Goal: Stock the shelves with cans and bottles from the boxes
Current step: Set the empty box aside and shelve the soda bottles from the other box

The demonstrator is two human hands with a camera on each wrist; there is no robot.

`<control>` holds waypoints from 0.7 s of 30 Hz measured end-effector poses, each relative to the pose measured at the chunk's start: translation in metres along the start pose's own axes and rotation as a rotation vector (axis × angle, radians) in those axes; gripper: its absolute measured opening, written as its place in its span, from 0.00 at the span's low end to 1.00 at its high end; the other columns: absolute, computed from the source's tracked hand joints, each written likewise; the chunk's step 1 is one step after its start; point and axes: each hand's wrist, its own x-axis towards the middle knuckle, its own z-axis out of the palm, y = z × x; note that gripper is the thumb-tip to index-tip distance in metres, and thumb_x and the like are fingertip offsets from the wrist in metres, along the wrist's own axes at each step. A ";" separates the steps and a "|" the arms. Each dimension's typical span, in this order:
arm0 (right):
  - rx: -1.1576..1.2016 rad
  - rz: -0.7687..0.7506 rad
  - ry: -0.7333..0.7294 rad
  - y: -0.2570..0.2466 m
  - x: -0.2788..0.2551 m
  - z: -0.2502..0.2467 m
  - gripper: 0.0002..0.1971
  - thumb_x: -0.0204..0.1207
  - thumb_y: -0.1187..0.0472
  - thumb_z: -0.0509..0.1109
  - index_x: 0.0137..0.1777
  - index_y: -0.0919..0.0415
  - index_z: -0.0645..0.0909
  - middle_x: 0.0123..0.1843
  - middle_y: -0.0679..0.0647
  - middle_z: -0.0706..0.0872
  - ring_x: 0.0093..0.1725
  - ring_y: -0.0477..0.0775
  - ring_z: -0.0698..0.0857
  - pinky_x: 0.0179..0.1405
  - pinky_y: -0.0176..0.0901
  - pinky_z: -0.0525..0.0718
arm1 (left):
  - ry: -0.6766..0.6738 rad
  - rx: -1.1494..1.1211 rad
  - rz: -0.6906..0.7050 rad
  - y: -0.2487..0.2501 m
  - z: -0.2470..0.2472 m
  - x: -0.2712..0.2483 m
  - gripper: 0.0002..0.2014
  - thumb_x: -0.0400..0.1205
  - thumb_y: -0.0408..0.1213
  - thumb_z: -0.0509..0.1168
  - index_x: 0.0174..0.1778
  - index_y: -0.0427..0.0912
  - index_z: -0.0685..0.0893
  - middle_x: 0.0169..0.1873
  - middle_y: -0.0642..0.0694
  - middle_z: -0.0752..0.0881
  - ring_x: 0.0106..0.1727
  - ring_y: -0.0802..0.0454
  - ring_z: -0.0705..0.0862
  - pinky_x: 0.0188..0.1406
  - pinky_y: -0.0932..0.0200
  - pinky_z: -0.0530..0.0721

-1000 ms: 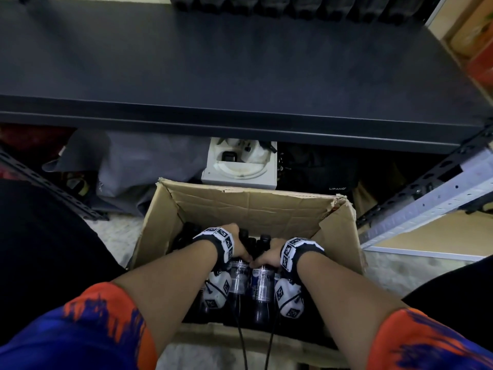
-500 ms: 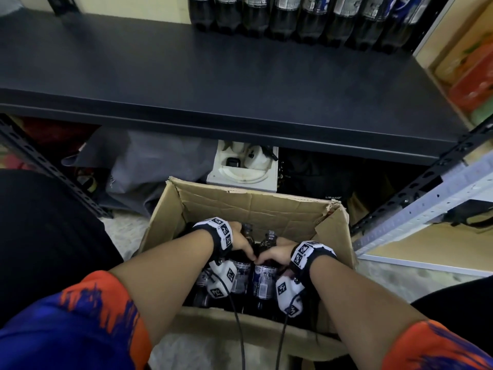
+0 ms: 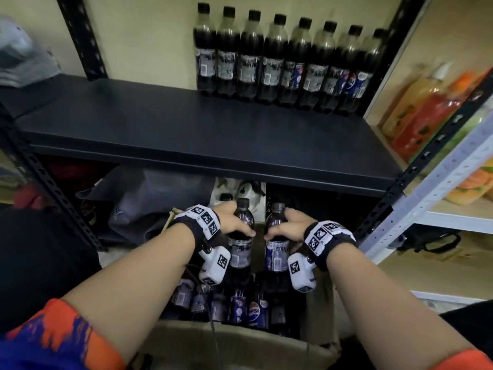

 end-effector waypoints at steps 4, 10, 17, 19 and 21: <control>-0.012 -0.116 0.091 -0.033 -0.023 -0.026 0.16 0.65 0.58 0.84 0.51 0.50 0.85 0.50 0.49 0.91 0.53 0.52 0.89 0.48 0.43 0.84 | 0.046 -0.131 0.155 0.037 -0.044 -0.041 0.41 0.53 0.57 0.89 0.60 0.47 0.85 0.52 0.50 0.92 0.55 0.49 0.90 0.60 0.44 0.88; 0.061 -0.334 0.214 -0.076 -0.059 -0.062 0.17 0.63 0.63 0.86 0.48 0.56 0.83 0.40 0.49 0.91 0.47 0.57 0.92 0.46 0.53 0.91 | 0.144 -0.288 0.388 0.075 -0.101 -0.095 0.19 0.69 0.35 0.84 0.52 0.39 0.86 0.48 0.45 0.92 0.50 0.51 0.91 0.60 0.52 0.86; 0.386 -0.622 0.400 -0.137 -0.077 -0.085 0.19 0.65 0.77 0.80 0.53 0.64 0.81 0.34 0.46 0.88 0.35 0.44 0.88 0.36 0.37 0.84 | 0.368 -0.509 0.569 0.111 -0.158 -0.140 0.27 0.58 0.50 0.83 0.51 0.46 0.87 0.43 0.50 0.92 0.49 0.51 0.90 0.58 0.53 0.87; 0.430 -0.689 0.467 -0.157 -0.075 -0.086 0.21 0.58 0.68 0.84 0.51 0.62 0.82 0.37 0.48 0.88 0.37 0.47 0.88 0.38 0.40 0.85 | 0.431 -0.475 0.599 0.119 -0.176 -0.149 0.24 0.61 0.51 0.81 0.52 0.49 0.87 0.42 0.52 0.92 0.48 0.53 0.90 0.58 0.54 0.86; 0.425 -0.737 0.500 -0.175 -0.072 -0.086 0.27 0.50 0.57 0.84 0.51 0.62 0.82 0.41 0.50 0.88 0.41 0.49 0.88 0.42 0.44 0.86 | 0.465 -0.419 0.620 0.125 -0.194 -0.154 0.17 0.70 0.44 0.81 0.52 0.49 0.86 0.43 0.52 0.91 0.47 0.55 0.89 0.57 0.55 0.85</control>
